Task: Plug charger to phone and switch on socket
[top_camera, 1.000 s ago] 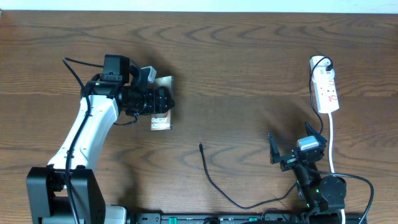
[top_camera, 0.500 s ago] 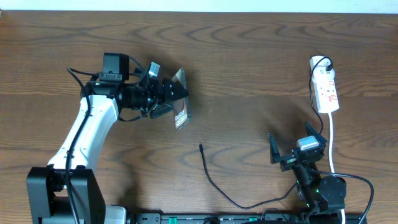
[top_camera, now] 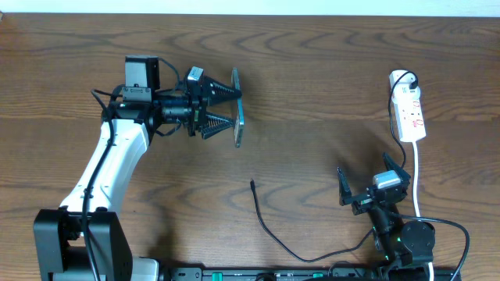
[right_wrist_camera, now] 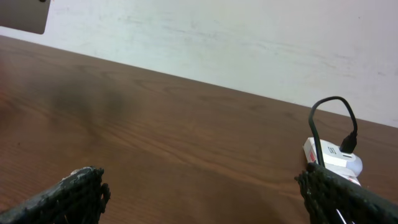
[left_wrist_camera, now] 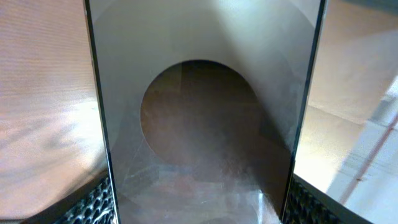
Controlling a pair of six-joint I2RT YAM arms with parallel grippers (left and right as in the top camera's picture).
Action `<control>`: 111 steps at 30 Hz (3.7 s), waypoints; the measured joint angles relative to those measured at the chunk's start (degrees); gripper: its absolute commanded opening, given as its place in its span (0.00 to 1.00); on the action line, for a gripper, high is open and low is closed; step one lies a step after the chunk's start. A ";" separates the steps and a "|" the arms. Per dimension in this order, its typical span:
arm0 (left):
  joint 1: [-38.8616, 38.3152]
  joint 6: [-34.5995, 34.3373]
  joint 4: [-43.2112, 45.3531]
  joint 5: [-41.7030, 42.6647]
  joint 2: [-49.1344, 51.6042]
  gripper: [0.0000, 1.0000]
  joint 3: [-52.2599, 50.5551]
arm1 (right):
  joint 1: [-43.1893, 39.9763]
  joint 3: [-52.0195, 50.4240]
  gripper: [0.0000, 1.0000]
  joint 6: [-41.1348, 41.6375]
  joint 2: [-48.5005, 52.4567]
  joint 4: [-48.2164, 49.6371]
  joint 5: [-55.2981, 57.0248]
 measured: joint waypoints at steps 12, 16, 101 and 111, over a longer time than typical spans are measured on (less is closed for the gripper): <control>0.04 -25.97 5.27 1.40 0.00 0.08 0.00 | 0.00 0.00 0.99 0.00 0.00 0.00 0.00; 0.24 -30.12 5.31 1.40 0.00 0.07 0.00 | 0.00 0.00 0.99 0.00 0.00 0.00 0.00; 0.48 -33.27 5.29 1.77 0.00 0.07 0.00 | 0.00 0.00 0.99 0.00 0.00 0.00 0.00; 0.48 -33.27 5.31 1.79 0.00 0.07 0.00 | 0.00 0.00 0.99 0.00 0.00 0.00 0.00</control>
